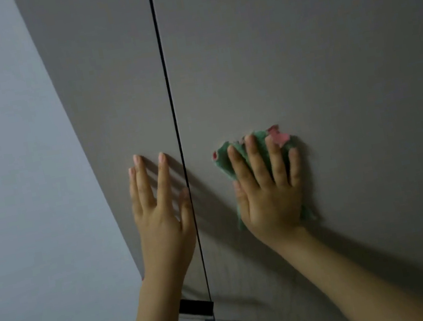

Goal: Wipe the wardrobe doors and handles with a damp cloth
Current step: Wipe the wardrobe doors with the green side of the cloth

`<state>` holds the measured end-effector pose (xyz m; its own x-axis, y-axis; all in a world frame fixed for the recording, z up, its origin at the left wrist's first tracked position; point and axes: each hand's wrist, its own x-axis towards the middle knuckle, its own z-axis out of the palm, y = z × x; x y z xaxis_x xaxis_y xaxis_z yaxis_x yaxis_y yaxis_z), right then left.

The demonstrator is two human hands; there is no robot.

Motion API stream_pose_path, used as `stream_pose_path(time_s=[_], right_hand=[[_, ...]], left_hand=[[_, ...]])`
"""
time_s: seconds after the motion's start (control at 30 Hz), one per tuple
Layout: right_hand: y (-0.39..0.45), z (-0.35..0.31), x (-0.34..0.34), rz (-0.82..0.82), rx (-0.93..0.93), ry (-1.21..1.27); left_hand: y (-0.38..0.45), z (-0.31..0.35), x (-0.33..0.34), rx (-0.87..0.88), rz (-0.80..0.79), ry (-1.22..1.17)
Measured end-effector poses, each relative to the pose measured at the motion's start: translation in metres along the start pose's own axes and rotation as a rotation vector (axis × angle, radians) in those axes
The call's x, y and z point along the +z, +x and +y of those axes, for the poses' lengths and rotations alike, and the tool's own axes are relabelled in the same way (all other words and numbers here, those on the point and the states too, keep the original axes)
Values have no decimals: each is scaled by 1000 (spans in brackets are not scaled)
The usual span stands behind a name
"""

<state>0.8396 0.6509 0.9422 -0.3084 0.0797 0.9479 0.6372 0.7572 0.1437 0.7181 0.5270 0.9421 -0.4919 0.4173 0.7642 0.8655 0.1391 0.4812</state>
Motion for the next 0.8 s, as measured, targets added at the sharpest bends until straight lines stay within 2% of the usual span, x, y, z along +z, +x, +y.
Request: stream_pose_path(time_s=[0.1,0.17,0.27,0.4,0.6,0.7,0.8], right_hand=[[-25,-5,8,-115,-204,-44],[-34,7,3,-145,-272,-66],[-26,7,-3,-106,-187,-15],[3,-34,14,6,1,39],[-39,-84,45,-178,-294,-87],[-41,-86,42,-141,-233,-97],[-19,-105,47,-28,-15,-39]], left_hand=[[1,-7,-5,31,-12,15],[2,-16,-11,69,14,36],[-1,-31,-19,47,42,44],[-4,-53,-24,47,30,80],[7,-92,-30,193,16,110],[15,-113,-32,301,-37,120],[19,-128,-35,366,-55,68]])
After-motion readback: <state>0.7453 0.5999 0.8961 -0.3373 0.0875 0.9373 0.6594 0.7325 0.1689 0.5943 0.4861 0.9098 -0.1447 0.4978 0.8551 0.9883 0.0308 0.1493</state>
